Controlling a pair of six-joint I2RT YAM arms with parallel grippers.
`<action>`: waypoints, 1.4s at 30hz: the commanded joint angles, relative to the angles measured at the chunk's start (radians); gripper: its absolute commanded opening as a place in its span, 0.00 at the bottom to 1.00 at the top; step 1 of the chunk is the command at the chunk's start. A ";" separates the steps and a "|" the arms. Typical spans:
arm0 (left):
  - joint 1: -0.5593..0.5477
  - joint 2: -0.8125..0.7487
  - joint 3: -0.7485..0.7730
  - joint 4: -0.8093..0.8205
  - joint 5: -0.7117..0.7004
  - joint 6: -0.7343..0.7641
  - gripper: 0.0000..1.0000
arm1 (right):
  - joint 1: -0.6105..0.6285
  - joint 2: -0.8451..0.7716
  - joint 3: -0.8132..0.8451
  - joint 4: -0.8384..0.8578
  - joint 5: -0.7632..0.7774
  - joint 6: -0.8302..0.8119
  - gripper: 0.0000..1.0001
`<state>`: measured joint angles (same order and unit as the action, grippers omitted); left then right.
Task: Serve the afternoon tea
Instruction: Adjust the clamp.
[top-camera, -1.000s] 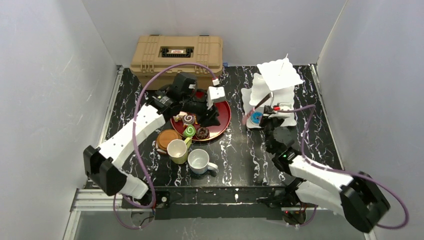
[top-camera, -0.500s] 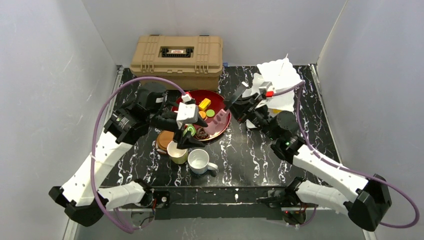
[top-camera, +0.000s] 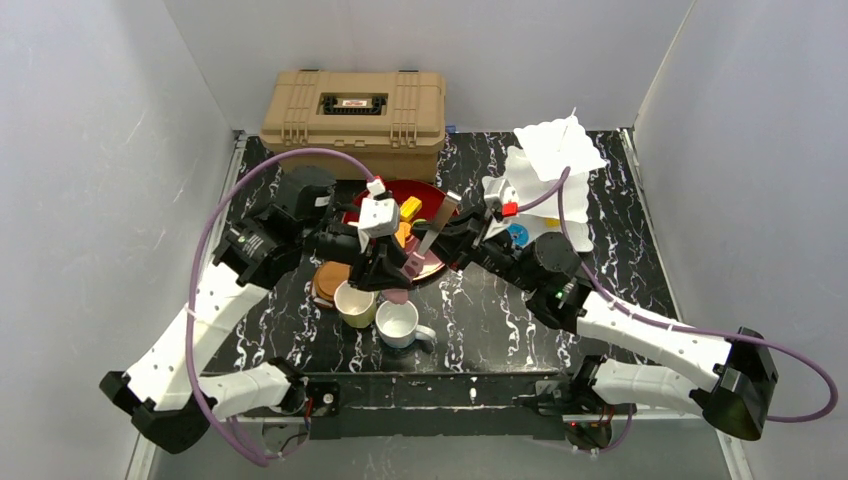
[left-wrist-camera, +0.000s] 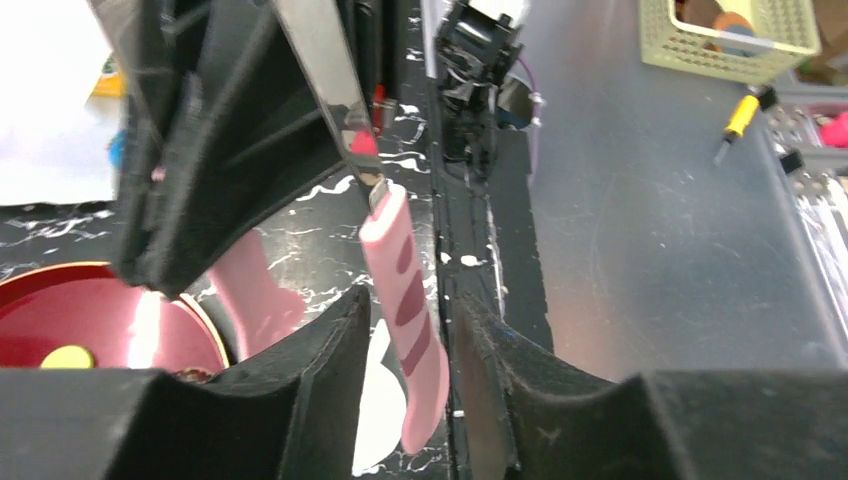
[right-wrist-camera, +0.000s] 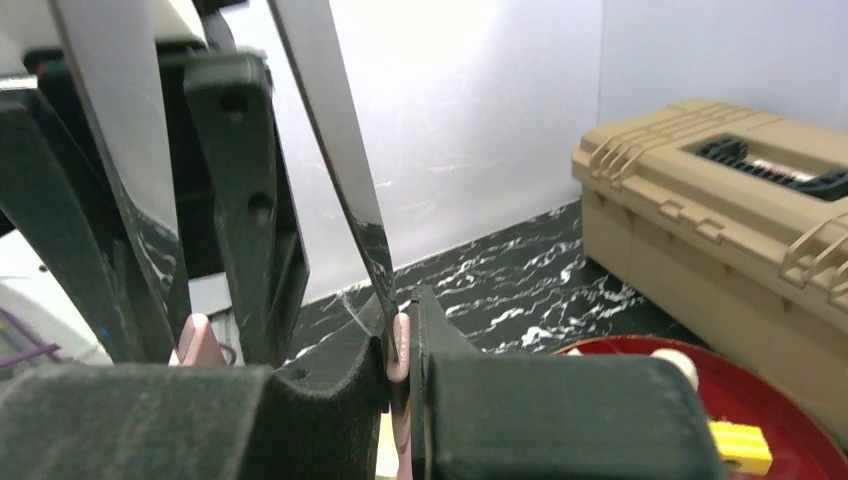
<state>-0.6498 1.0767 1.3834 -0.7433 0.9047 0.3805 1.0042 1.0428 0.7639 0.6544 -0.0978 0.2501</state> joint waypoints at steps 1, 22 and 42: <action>0.003 0.061 0.040 -0.063 0.177 -0.062 0.28 | 0.020 0.019 0.058 0.156 0.083 -0.041 0.01; 0.009 0.009 0.015 0.114 0.243 -0.301 0.11 | 0.093 0.067 0.025 0.393 0.352 -0.066 0.01; 0.079 0.016 0.112 -0.329 -0.038 0.493 0.00 | 0.096 -0.201 0.104 -0.443 0.252 -0.146 0.98</action>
<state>-0.5751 1.1248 1.4685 -0.9272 0.9657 0.5652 1.1049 0.8909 0.7773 0.5495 0.2295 0.1799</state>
